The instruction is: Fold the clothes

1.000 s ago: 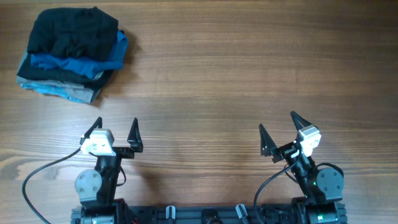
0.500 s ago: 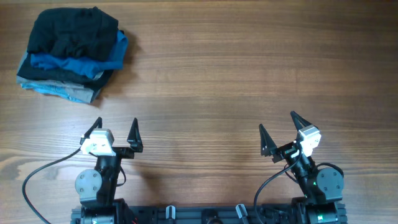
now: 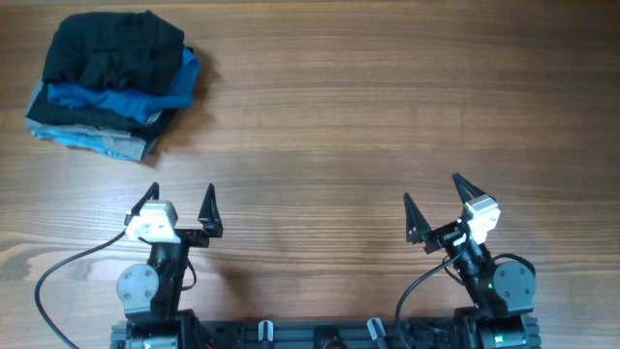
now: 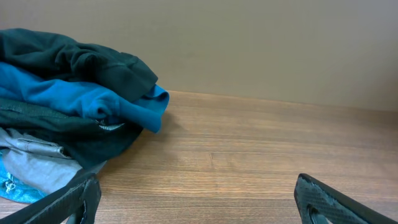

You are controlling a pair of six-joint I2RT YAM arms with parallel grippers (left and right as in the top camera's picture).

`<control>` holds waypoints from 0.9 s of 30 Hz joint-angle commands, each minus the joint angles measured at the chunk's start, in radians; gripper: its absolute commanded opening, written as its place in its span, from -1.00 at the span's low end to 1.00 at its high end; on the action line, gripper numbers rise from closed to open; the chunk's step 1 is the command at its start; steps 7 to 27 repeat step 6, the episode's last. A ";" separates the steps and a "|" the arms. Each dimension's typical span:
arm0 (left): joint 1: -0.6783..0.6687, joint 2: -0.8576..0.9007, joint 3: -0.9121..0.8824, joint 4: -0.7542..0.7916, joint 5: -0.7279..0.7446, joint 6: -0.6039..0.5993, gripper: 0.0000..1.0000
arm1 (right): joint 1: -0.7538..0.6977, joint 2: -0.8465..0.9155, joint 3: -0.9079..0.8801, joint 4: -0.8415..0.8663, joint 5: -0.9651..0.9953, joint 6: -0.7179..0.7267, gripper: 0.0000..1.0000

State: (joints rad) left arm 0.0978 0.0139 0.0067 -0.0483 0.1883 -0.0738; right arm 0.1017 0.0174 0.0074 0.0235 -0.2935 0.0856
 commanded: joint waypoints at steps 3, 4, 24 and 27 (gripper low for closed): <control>-0.007 -0.007 -0.001 -0.008 0.016 -0.013 1.00 | 0.004 -0.007 -0.002 0.002 0.010 0.003 0.99; -0.007 -0.007 -0.001 -0.008 0.016 -0.013 1.00 | 0.004 -0.007 -0.002 0.002 0.010 0.003 0.99; -0.007 -0.007 -0.001 -0.008 0.016 -0.013 1.00 | 0.004 -0.007 -0.002 0.002 0.010 0.003 1.00; -0.007 -0.007 -0.001 -0.008 0.016 -0.013 1.00 | 0.004 -0.007 -0.002 0.002 0.010 0.003 1.00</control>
